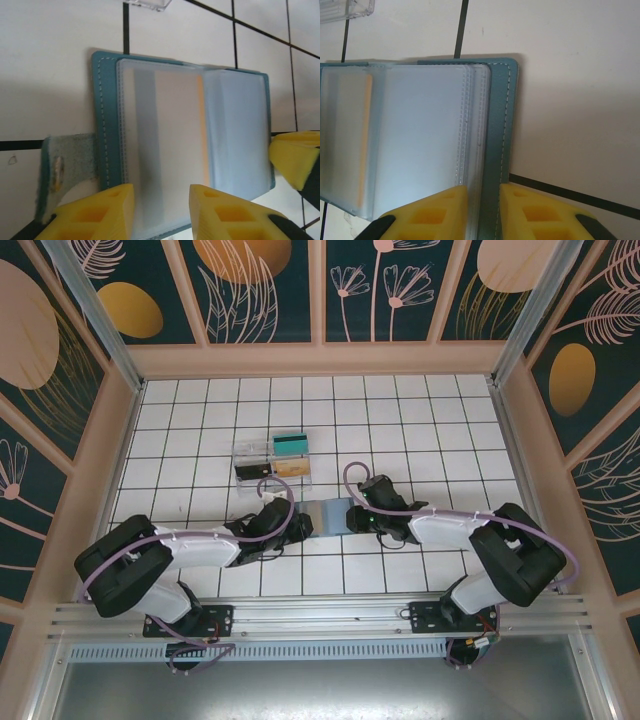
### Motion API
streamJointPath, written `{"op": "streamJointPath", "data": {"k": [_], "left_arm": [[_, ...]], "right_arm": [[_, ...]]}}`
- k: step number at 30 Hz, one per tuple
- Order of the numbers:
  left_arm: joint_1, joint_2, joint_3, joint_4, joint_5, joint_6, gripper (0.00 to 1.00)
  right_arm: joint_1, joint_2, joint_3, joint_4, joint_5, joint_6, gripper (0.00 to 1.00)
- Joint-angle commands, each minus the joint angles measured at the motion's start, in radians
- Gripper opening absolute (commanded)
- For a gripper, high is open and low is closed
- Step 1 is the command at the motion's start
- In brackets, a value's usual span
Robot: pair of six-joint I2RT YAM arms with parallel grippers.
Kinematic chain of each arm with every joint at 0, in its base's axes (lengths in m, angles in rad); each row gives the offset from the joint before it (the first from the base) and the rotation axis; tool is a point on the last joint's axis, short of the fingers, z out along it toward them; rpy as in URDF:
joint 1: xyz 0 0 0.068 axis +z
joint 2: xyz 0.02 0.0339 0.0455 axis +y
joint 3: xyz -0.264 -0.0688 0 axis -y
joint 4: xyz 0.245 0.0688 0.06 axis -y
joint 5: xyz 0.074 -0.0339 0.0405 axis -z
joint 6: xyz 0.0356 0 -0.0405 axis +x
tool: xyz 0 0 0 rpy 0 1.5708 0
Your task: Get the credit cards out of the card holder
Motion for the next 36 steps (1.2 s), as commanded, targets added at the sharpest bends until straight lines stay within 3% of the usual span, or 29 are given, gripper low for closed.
{"op": "streamJointPath", "data": {"k": [1,22,30,34,36], "left_arm": [[-0.004,0.003,0.023,-0.030,-0.032,-0.004,0.35],[-0.004,0.067,0.038,0.047,0.046,-0.004,0.35],[-0.005,0.058,0.023,0.149,0.104,0.004,0.53],[-0.004,0.045,0.023,0.152,0.107,0.009,0.71],[-0.004,0.036,0.024,0.160,0.111,0.016,0.71]], "right_arm": [[0.012,0.013,0.012,0.009,0.013,0.005,0.24],[0.030,0.032,0.023,0.017,-0.001,0.018,0.24],[0.032,0.038,0.024,0.019,-0.005,0.017,0.24],[0.032,0.041,0.024,0.019,-0.006,0.017,0.24],[0.031,0.041,0.024,0.021,-0.006,0.019,0.24]]}}
